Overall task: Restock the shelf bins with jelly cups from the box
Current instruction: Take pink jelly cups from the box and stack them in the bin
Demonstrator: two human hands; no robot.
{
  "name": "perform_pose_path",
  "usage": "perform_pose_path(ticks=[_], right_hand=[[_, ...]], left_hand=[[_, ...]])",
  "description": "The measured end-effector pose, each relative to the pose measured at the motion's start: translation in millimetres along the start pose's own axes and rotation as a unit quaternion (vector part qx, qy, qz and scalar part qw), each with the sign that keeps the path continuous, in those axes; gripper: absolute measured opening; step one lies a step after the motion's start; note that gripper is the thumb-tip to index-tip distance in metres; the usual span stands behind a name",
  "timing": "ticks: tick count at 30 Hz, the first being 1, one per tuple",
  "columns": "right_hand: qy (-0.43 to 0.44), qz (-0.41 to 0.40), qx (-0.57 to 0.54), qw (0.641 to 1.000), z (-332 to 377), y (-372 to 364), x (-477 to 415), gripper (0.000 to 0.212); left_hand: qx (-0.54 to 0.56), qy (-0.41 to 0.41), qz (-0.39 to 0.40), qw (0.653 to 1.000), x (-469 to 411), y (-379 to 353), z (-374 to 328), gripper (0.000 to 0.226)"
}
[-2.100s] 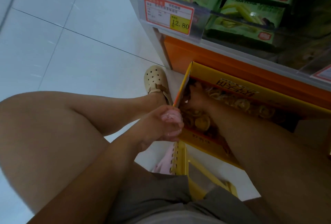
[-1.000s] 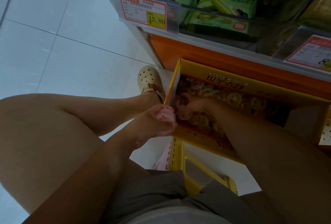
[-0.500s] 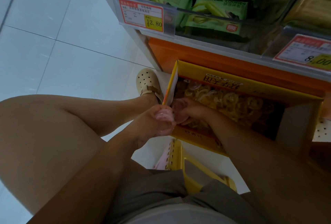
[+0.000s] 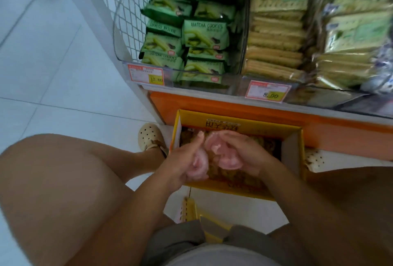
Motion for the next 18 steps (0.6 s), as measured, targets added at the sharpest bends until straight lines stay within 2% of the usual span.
perform_pose_path(ticks=[4,7,9,10,15,18], right_hand=[[0.077,-0.065,0.076,0.992,24,5,46,0.033],[0.12,-0.092,0.146,0.978,45,0,79,0.026],[0.132,-0.098,0.131,0.978,53,-3,94,0.036],[0.137,-0.099,0.111,0.979,57,-5,102,0.038],[0.16,-0.098,0.093,0.978,87,-25,139,0.022],[0.162,-0.111,0.091,0.976,112,-37,161,0.021]], left_hand=[[-0.027,-0.003,0.073,0.997,19,-33,-17,0.063],[-0.052,-0.046,0.085,0.994,40,-50,-41,0.039],[-0.076,-0.092,0.08,0.99,49,-55,-59,0.019],[-0.083,-0.121,0.075,0.986,52,-55,-68,0.017],[-0.149,-0.272,0.018,0.951,84,-54,-119,0.013],[-0.165,-0.351,0.029,0.921,117,-61,-153,0.013]])
Point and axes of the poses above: each hand's wrist, its own x-axis away from the middle knuckle, its own y-axis out of the back of the hand, z = x × y, the point moved 8 cm from there along -x, towards the middle knuckle, and after that the axes turned 8 degrees about -y, right-handed, at the moved point
